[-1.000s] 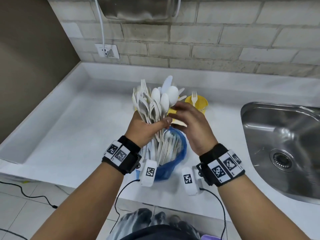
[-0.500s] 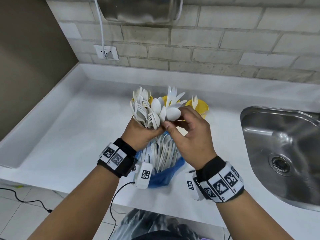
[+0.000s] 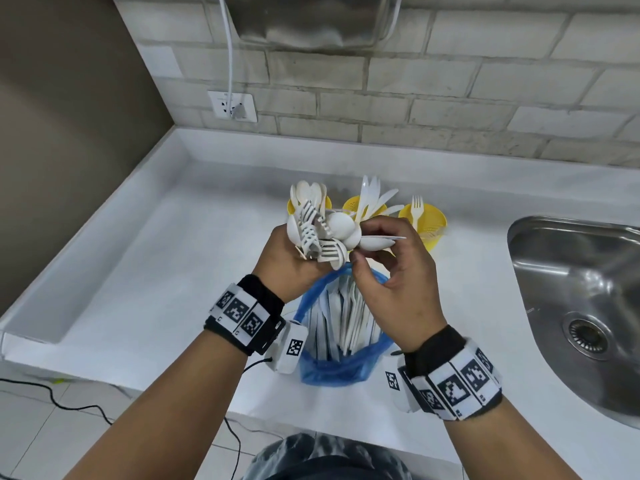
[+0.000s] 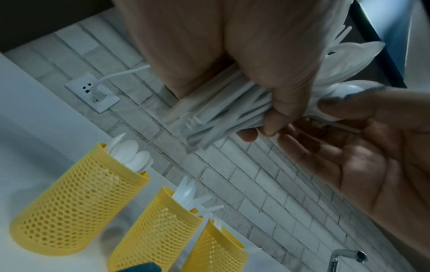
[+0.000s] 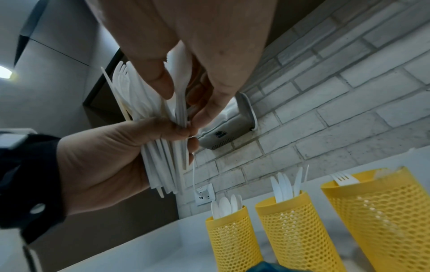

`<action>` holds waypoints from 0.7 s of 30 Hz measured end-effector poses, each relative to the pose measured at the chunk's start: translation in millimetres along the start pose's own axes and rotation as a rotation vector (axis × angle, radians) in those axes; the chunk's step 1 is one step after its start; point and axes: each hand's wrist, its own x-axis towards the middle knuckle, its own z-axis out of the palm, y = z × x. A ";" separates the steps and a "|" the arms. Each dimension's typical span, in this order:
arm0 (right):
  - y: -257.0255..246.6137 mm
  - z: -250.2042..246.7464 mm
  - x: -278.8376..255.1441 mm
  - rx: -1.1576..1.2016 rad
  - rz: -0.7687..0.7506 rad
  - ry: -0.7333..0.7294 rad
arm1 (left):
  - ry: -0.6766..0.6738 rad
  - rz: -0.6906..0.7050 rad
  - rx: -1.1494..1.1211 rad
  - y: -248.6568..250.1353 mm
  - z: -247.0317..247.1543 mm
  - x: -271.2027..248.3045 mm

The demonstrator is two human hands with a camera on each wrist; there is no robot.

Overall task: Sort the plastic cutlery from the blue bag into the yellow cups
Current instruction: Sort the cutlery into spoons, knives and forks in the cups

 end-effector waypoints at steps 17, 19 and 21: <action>-33.5 42.3 -3.2 -0.158 -0.107 0.056 | 0.150 0.033 0.280 -17.5 -22.8 -5.1; -31.3 47.2 -1.9 -0.164 -0.093 0.029 | 0.124 0.026 0.272 -21.3 -25.5 -5.1; -28.6 49.1 -0.3 -0.150 -0.060 0.028 | 0.111 0.017 0.243 -23.7 -28.6 -3.9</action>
